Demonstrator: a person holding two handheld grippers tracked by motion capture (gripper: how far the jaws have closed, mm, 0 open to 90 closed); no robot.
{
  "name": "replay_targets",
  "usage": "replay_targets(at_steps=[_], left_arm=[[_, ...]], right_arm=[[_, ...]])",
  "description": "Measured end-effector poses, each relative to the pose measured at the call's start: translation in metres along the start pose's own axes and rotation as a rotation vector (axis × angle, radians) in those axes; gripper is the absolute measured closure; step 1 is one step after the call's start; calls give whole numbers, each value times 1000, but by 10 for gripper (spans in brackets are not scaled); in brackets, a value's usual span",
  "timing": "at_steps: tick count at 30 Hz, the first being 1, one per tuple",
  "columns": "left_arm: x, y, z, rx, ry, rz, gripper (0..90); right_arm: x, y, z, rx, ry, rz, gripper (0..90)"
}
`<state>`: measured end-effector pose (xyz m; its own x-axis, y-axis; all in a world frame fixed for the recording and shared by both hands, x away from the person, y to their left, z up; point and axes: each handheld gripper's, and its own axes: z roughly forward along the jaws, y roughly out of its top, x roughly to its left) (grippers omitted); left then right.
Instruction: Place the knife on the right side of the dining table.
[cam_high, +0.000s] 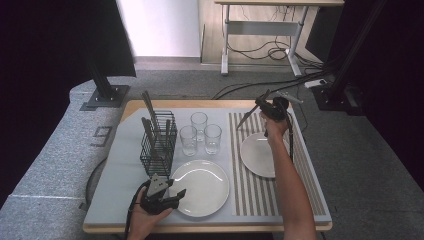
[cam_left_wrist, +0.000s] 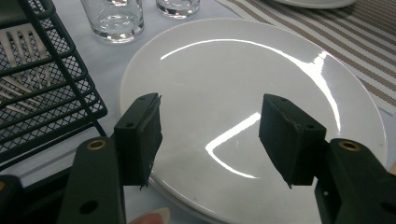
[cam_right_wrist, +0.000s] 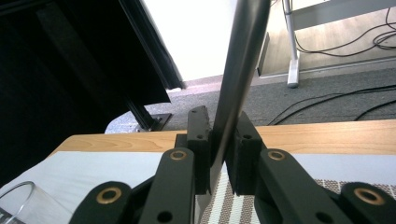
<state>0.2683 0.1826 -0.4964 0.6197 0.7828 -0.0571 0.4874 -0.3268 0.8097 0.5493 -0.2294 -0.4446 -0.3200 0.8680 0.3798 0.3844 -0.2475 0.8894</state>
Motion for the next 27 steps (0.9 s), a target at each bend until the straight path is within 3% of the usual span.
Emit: replay_targets(at_steps=[14,27], left_arm=[[-1,0,0,0,0,0,390],[-1,0,1,2,0,3,390]], right_arm=[[-2,0,-1,1,-20,-11,798],[-12,-3,-2,-5,-44,10,786]])
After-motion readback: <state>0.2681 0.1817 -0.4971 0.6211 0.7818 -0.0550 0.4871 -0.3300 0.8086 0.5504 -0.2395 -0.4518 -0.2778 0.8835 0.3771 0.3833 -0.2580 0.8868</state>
